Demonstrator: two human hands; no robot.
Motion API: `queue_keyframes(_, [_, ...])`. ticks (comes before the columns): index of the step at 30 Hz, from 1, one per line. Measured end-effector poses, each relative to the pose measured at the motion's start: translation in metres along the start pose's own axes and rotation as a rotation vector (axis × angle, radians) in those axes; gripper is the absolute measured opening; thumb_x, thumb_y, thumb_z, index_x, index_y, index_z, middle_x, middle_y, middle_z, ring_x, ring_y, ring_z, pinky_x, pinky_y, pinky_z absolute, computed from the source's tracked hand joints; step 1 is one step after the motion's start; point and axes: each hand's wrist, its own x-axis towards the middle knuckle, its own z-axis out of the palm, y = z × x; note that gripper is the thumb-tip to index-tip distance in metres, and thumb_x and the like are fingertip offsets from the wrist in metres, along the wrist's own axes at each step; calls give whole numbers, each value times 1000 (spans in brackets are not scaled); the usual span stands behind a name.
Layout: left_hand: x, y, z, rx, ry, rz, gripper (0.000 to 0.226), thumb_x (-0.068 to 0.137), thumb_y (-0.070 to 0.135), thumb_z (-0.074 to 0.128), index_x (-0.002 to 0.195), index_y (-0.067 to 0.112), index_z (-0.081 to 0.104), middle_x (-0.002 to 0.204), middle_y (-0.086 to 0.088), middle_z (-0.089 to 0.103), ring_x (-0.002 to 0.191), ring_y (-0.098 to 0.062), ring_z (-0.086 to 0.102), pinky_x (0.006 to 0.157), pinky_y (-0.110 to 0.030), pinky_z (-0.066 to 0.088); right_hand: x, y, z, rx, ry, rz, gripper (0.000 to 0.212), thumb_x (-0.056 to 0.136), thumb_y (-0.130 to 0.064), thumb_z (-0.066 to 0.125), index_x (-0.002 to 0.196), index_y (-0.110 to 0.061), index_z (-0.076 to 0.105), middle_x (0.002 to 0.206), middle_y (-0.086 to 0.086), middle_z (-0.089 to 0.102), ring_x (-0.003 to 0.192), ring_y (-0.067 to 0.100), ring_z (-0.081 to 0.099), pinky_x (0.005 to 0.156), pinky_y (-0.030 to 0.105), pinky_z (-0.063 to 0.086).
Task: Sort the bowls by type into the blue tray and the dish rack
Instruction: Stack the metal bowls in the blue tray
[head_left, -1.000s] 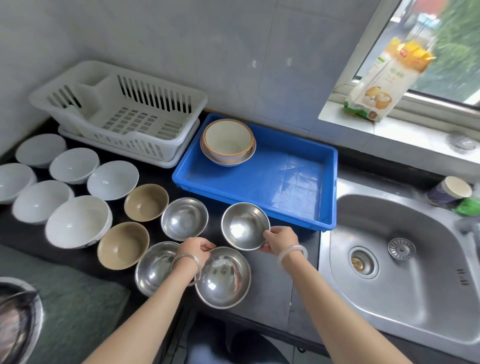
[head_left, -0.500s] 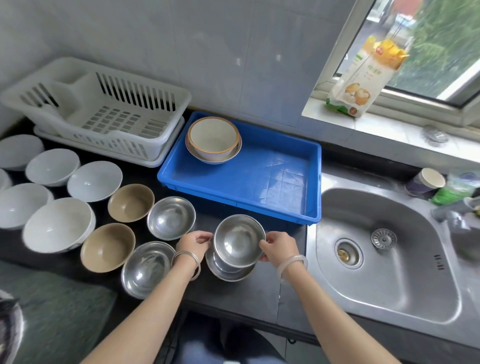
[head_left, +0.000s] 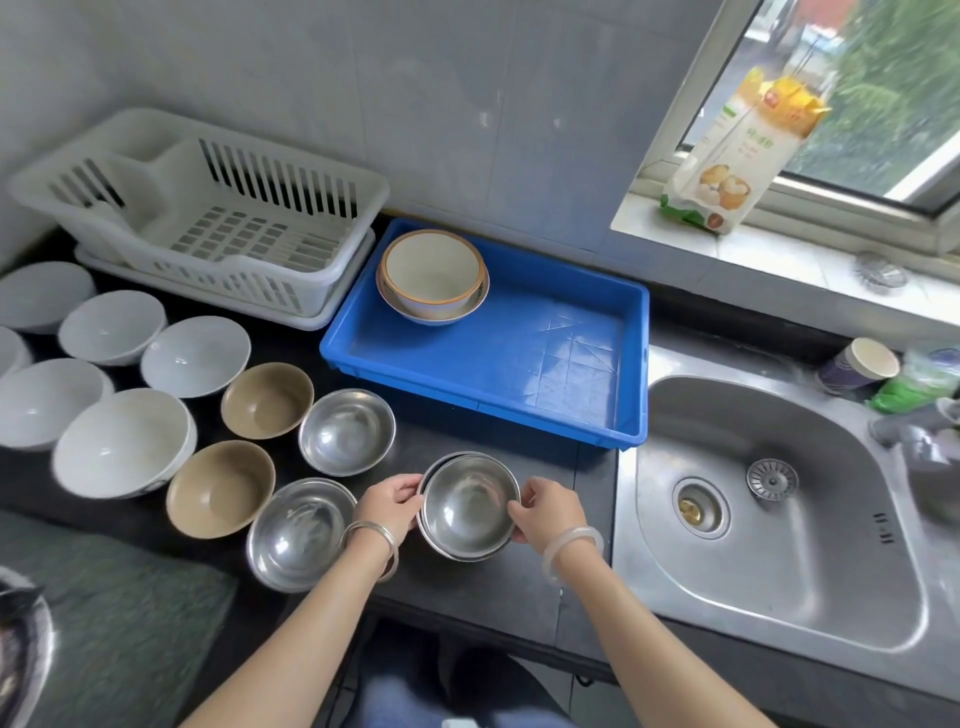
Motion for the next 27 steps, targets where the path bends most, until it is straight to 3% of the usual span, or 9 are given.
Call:
queue_keyframes(5, [0,1,-1,-26,-1,-16,30,86,-4,55,113,7,62,111,-14,66,96,-20,61,81,-34,53,5,13,2,34,54,23,14,85,-29,62,90,-18,54,87,4,68,79,25,68,80,39,56])
queue_keyframes(9, [-4,5,2,-129,-17,-77,32,87,-5,53,118,3,58,111,-14,62,97,-21,57,68,-26,52,10,22,2,378,-41,123,26,83,-26,67,107,-19,59,95,8,65,66,18,64,66,32,59])
queue_keyframes(11, [-7,8,3,-187,-27,-108,34,88,-4,52,121,1,56,109,-14,59,97,-21,55,70,-29,51,12,24,3,553,-138,184,30,85,-22,66,115,-18,60,104,13,65,68,19,66,63,29,60])
queue_keyframes(15, [-9,11,2,-199,-32,-127,32,89,-3,51,121,1,56,108,-16,61,95,-22,57,80,-34,49,15,21,8,651,-192,224,32,88,-19,63,119,-16,61,108,15,68,75,26,70,69,33,61])
queue_keyframes(19, [-7,21,-1,-187,-51,-105,31,90,-1,51,120,2,57,106,-12,62,92,-19,59,72,-28,51,16,14,5,703,-143,197,31,88,-17,63,119,-13,62,109,15,68,67,22,68,58,26,59])
queue_keyframes(23, [4,49,-7,-176,-87,-41,29,90,1,52,119,4,57,101,-9,62,92,-18,60,69,-25,51,23,0,-9,729,-66,121,29,86,-21,65,115,-14,65,100,9,70,64,16,69,59,27,58])
queue_keyframes(27, [17,87,-9,-162,-125,43,23,90,2,52,112,4,58,94,-5,64,84,-14,60,59,-18,51,34,-21,-28,819,6,79,24,88,-19,63,110,-11,67,74,-1,68,49,9,64,51,20,54])
